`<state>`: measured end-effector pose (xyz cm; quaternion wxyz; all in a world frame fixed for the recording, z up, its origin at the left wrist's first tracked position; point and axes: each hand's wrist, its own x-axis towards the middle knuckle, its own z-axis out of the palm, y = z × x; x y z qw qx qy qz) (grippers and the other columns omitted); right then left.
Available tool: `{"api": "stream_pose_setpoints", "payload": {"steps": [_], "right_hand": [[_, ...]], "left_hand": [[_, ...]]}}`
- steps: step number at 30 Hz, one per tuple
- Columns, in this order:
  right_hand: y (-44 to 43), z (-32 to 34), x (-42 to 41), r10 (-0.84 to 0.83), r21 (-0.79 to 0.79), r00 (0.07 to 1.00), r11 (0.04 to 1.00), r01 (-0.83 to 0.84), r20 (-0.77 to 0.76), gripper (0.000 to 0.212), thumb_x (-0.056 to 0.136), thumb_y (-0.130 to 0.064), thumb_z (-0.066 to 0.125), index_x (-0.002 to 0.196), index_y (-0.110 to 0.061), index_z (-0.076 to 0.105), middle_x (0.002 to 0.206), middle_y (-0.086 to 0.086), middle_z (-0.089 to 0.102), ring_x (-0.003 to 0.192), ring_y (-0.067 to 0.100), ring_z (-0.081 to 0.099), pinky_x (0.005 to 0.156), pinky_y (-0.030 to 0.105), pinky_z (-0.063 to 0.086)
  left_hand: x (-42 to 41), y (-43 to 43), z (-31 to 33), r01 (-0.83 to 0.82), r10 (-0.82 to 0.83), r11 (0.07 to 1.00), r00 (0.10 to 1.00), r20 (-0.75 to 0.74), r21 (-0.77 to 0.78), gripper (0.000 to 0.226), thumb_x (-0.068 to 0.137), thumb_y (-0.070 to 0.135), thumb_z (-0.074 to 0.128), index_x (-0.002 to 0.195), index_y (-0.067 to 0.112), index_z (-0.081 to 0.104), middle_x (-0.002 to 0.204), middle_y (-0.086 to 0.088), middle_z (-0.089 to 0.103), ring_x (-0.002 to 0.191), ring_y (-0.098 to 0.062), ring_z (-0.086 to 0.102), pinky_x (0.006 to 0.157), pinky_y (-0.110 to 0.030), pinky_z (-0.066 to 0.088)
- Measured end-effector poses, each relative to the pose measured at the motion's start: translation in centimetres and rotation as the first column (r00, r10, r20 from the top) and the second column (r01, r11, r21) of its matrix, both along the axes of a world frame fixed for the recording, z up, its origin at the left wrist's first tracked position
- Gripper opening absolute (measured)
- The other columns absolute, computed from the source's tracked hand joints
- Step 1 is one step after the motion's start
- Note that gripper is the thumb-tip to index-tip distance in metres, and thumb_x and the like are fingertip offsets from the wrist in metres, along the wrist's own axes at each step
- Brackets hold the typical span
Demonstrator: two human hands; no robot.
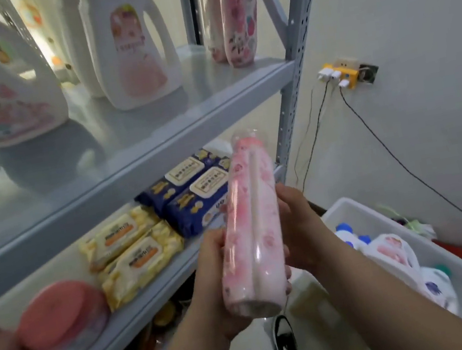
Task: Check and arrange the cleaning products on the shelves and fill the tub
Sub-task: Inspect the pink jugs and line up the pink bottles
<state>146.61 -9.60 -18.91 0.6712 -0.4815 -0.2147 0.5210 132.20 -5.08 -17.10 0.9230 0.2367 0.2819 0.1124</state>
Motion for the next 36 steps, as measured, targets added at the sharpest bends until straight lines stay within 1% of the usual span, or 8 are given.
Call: {"api": "stream_pose_setpoints", "payload": {"steps": [2, 5, 8, 11, 17, 26, 30, 36], "right_hand": [[-0.5, -0.9, -0.8, -0.041, -0.041, 0.997, 0.998, 0.038, -0.070, 0.029, 0.101, -0.041, 0.058, 0.106, -0.013, 0.065, 0.098, 0.009, 0.070, 0.078, 0.014, 0.073, 0.072, 0.029, 0.061], [-1.1, -2.3, -1.8, 0.037, 0.028, 0.976, 0.999, -0.031, -0.213, 0.081, 0.066, -0.044, 0.091, 0.129, -0.004, 0.059, 0.120, 0.025, 0.061, 0.107, 0.039, 0.062, 0.104, 0.056, 0.048], [-0.7, -3.4, -1.9, -0.029, -0.008, 0.997, 1.000, 0.028, -0.067, 0.059, 0.067, -0.028, 0.086, 0.117, -0.007, 0.062, 0.099, 0.016, 0.071, 0.089, 0.032, 0.071, 0.080, 0.048, 0.062], [0.1, -3.8, -2.4, -0.092, -0.139, 0.994, 0.985, 0.098, 0.051, 0.052, 0.083, -0.016, 0.081, 0.127, -0.003, 0.058, 0.101, 0.015, 0.074, 0.089, 0.031, 0.074, 0.071, 0.042, 0.062], [1.1, -3.7, -2.5, -0.035, -0.425, 0.995, 0.905, -0.007, -0.091, 0.041, 0.095, -0.020, 0.071, 0.131, -0.006, 0.058, 0.096, 0.016, 0.077, 0.078, 0.030, 0.078, 0.058, 0.038, 0.062], [1.8, -4.1, -2.9, -0.105, -0.383, 0.987, 0.913, 0.143, 0.118, 0.032, 0.098, -0.030, 0.069, 0.122, -0.013, 0.060, 0.099, 0.010, 0.079, 0.088, 0.031, 0.078, 0.073, 0.046, 0.064], [1.3, -2.8, -2.6, -0.121, -0.332, 0.952, 0.919, 0.214, 0.279, 0.029, 0.107, -0.040, 0.048, 0.121, -0.018, 0.060, 0.107, 0.007, 0.069, 0.089, 0.021, 0.073, 0.068, 0.035, 0.061], [0.2, -1.9, -3.0, -0.207, -0.213, 0.929, 0.936, 0.279, 0.306, 0.028, 0.107, -0.034, 0.050, 0.131, -0.036, 0.064, 0.126, 0.000, 0.064, 0.102, 0.008, 0.066, 0.072, 0.033, 0.063]], "left_hand": [[-1.0, -0.7, -0.9, 0.085, -0.085, 0.996, 0.996, 0.014, -0.007, 0.072, 0.086, 0.058, 0.058, 0.119, -0.005, 0.060, 0.089, -0.028, 0.065, 0.061, -0.035, 0.065, 0.054, -0.040, 0.058], [-2.2, -0.7, -2.5, 0.151, -0.135, 0.979, 0.984, -0.118, 0.139, 0.066, 0.100, 0.065, 0.035, 0.135, 0.013, 0.058, 0.108, -0.022, 0.073, 0.080, -0.040, 0.072, 0.063, -0.051, 0.061], [-3.5, -0.4, -3.6, 0.167, -0.096, 0.940, 0.966, -0.238, 0.298, 0.055, 0.098, 0.062, 0.048, 0.140, 0.027, 0.055, 0.125, -0.011, 0.071, 0.108, -0.035, 0.071, 0.085, -0.063, 0.057], [-4.3, 0.1, -5.0, 0.230, 0.006, 0.842, 0.901, -0.433, 0.489, 0.051, 0.097, 0.044, 0.062, 0.139, 0.018, 0.050, 0.119, -0.010, 0.072, 0.099, -0.029, 0.075, 0.082, -0.057, 0.061], [-3.9, 0.6, -5.3, 0.230, -0.029, 0.899, 0.880, -0.475, 0.372, 0.055, 0.098, 0.045, 0.060, 0.139, 0.010, 0.049, 0.116, -0.016, 0.072, 0.093, -0.033, 0.076, 0.066, -0.048, 0.062], [-2.8, 1.1, -5.7, 0.217, 0.095, 0.853, 0.829, -0.550, 0.475, 0.026, 0.101, 0.029, 0.047, 0.125, 0.029, 0.057, 0.096, -0.004, 0.077, 0.085, -0.024, 0.075, 0.071, -0.041, 0.063], [-3.6, 0.9, -5.2, -0.089, 0.115, 0.991, 0.944, -0.311, 0.097, 0.034, 0.095, 0.039, 0.054, 0.115, 0.014, 0.062, 0.081, -0.013, 0.077, 0.074, -0.028, 0.071, 0.063, -0.035, 0.058], [-4.4, -0.3, -6.7, -0.023, 0.075, 0.891, 0.993, 0.096, -0.454, 0.071, 0.086, 0.054, 0.055, 0.127, -0.003, 0.056, 0.094, -0.020, 0.064, 0.061, -0.028, 0.067, 0.045, -0.031, 0.058]]}}
